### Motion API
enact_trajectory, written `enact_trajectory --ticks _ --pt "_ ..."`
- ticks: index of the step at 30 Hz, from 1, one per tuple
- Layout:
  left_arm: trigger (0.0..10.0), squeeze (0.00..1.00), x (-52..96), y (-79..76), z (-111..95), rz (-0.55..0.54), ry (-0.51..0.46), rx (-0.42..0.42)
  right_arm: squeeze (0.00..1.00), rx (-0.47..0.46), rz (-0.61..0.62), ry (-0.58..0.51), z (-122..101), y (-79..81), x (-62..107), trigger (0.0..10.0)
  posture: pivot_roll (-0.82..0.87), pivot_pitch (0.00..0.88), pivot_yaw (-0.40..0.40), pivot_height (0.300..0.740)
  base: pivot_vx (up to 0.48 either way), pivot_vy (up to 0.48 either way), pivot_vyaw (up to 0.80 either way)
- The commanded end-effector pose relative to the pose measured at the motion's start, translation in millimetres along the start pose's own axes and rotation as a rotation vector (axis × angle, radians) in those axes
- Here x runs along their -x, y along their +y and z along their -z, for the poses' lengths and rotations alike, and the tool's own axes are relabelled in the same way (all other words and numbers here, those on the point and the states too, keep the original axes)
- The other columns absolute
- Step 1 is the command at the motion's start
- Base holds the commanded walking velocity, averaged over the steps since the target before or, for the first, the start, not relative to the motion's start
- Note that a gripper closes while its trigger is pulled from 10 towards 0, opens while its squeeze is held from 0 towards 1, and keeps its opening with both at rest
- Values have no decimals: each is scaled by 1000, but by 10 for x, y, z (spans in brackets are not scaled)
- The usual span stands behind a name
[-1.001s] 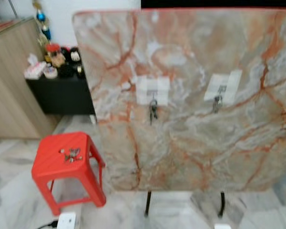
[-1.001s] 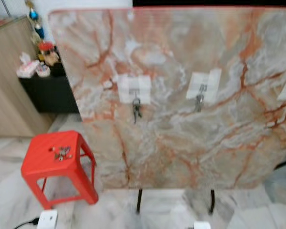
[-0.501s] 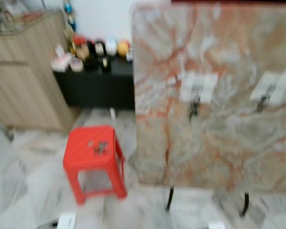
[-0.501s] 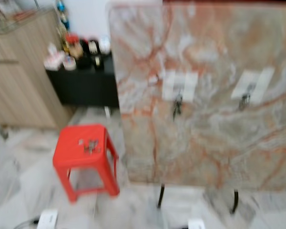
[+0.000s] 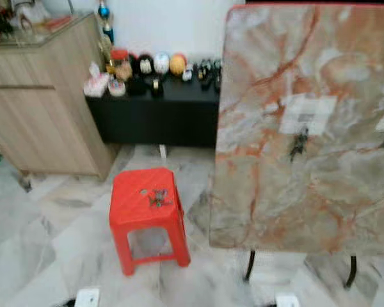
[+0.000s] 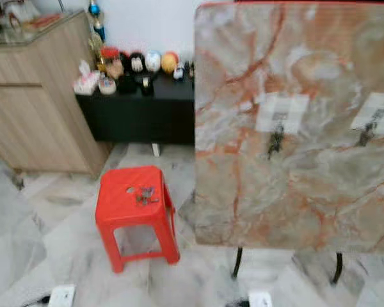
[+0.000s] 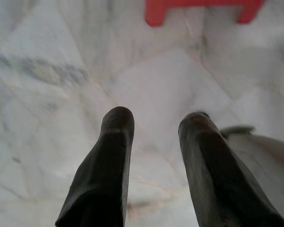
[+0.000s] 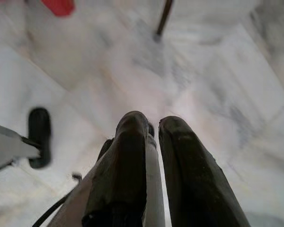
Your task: Hang keys on a hook
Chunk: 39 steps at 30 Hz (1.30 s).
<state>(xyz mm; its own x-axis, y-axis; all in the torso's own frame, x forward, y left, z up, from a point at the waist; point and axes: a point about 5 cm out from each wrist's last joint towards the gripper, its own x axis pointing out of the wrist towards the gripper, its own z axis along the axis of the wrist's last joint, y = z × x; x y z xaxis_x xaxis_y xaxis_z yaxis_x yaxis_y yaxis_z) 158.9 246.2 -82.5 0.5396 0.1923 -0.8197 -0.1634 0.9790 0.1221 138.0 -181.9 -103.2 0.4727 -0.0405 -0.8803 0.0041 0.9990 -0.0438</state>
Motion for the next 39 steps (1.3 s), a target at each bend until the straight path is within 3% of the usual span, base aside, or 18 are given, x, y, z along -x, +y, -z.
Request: enact_trajectory --ticks 1,30,39 --pt "10000 0 0 -50 31 15 15 0 0 -2 20 10 47 -68 13 10000 9 0 12 740 0 352 0" --pt "10000 0 -2 -56 20 18 8 5 0 3 1 -6 -2 -25 3 10000 10 0 14 740 0 354 0" --pt "10000 0 2 -53 35 21 12 6 0 -8 4 -11 -14 -25 1 10000 7 0 16 740 0 353 533"
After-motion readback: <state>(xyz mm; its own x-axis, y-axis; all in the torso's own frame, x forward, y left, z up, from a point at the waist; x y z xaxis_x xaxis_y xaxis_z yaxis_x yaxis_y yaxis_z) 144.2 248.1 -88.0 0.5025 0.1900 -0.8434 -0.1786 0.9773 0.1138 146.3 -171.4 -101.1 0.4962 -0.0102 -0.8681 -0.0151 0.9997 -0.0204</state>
